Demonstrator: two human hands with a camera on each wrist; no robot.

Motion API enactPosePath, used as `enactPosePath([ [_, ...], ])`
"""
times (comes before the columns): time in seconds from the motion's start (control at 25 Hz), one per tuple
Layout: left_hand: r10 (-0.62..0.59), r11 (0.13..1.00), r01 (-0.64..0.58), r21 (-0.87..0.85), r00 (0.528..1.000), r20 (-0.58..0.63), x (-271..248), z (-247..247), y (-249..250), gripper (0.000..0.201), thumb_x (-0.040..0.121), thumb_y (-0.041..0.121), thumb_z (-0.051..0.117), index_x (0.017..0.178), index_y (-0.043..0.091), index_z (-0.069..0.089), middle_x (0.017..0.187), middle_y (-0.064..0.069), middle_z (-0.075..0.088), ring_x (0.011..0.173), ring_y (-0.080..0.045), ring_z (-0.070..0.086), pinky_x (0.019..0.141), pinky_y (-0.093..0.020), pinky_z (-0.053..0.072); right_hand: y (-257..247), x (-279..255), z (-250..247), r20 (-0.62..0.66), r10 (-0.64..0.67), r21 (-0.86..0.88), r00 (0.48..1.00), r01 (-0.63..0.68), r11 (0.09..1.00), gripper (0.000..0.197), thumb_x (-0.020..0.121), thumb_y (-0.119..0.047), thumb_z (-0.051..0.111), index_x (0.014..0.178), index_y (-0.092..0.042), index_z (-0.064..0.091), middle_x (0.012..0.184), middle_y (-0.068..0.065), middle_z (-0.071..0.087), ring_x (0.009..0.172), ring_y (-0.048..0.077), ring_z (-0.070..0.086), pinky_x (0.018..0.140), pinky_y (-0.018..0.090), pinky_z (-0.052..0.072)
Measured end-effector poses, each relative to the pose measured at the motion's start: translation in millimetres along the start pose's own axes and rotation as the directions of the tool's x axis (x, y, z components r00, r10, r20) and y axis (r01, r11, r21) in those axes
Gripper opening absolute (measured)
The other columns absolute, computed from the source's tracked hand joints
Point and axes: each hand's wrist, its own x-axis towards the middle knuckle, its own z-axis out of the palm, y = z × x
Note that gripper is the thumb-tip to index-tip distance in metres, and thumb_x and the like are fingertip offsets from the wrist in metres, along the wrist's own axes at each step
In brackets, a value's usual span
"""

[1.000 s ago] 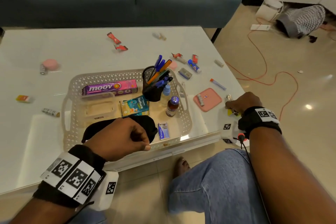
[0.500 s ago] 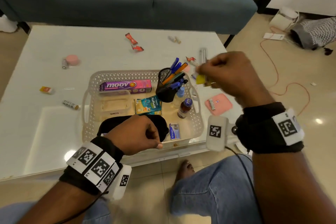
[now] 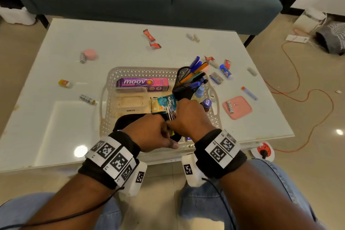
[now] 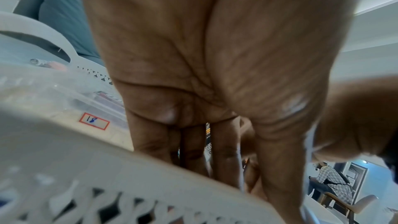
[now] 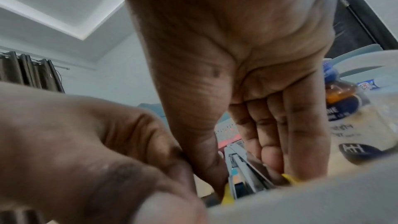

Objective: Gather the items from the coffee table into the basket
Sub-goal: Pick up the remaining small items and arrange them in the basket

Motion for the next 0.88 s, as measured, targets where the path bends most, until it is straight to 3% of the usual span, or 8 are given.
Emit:
enactPosePath([
  [0.16,-0.029,0.999,0.029,0.017,0.999,0.025,-0.8,-5.8,-2.3,0.030,0.080,0.050,0.079,0.084,0.020,0.080,0.079,0.008,0.075,0.066,0.002,0.060,0.058,-0.014,0.038,7.7,2.7,11.3,0.033,0.004,-0.049,0.999,-0.002,0.999,0.051,0.081,-0.042,0.079,0.114,-0.009,0.059,0.112,0.012,0.065,0.108,0.029,0.065,0.073,0.031,0.042],
  [0.36,-0.090,0.994,0.088,0.056,0.996,0.026,-2.1,-7.9,-8.1,0.039,0.078,0.059,0.076,0.075,0.020,0.079,0.067,0.009,0.069,0.056,0.001,0.055,0.052,-0.015,0.034,5.7,3.4,18.8,0.036,0.018,-0.091,0.999,-0.015,0.996,0.059,0.080,-0.050,0.080,0.118,-0.011,0.059,0.115,0.010,0.065,0.108,0.027,0.065,0.073,0.031,0.043],
  [0.56,-0.085,0.995,0.083,0.064,0.995,0.043,-1.1,-9.2,-9.1,0.042,0.076,0.062,0.076,0.077,0.020,0.080,0.078,0.006,0.076,0.061,0.000,0.059,0.054,-0.015,0.035,4.0,-4.3,2.0,0.082,0.016,-0.103,0.997,-0.007,0.995,0.061,0.082,-0.057,0.076,0.121,-0.014,0.057,0.116,0.007,0.064,0.109,0.026,0.064,0.074,0.032,0.043],
  [0.64,-0.068,0.997,0.065,0.052,0.996,0.055,-1.3,-9.7,-10.5,0.043,0.075,0.062,0.076,0.073,0.019,0.079,0.076,0.004,0.076,0.062,-0.002,0.061,0.055,-0.015,0.036,5.0,-6.2,-23.4,0.066,-0.015,-0.005,0.998,0.016,1.000,0.053,0.081,-0.056,0.078,0.111,-0.015,0.062,0.103,0.002,0.065,0.097,0.021,0.064,0.071,0.030,0.044],
  [0.76,-0.041,0.999,0.039,0.020,0.997,0.065,-2.0,-9.5,-11.6,0.043,0.075,0.061,0.077,0.073,0.018,0.078,0.078,0.003,0.076,0.073,-0.009,0.069,0.059,-0.017,0.041,19.1,-4.3,-78.8,-0.024,-0.055,0.334,0.998,0.060,0.941,0.032,0.083,-0.047,0.081,0.085,-0.016,0.072,0.084,-0.001,0.072,0.075,0.016,0.068,0.067,0.033,0.055],
  [0.88,-0.031,0.999,0.030,0.019,0.998,0.064,-2.0,-7.9,-11.4,0.040,0.076,0.060,0.077,0.075,0.020,0.079,0.079,0.005,0.077,0.078,-0.008,0.071,0.061,-0.016,0.044,76.2,11.8,-112.5,-0.266,0.119,0.478,0.957,0.023,0.878,0.030,0.083,-0.046,0.081,0.078,-0.017,0.071,0.077,0.003,0.075,0.071,0.016,0.074,0.068,0.035,0.059],
])
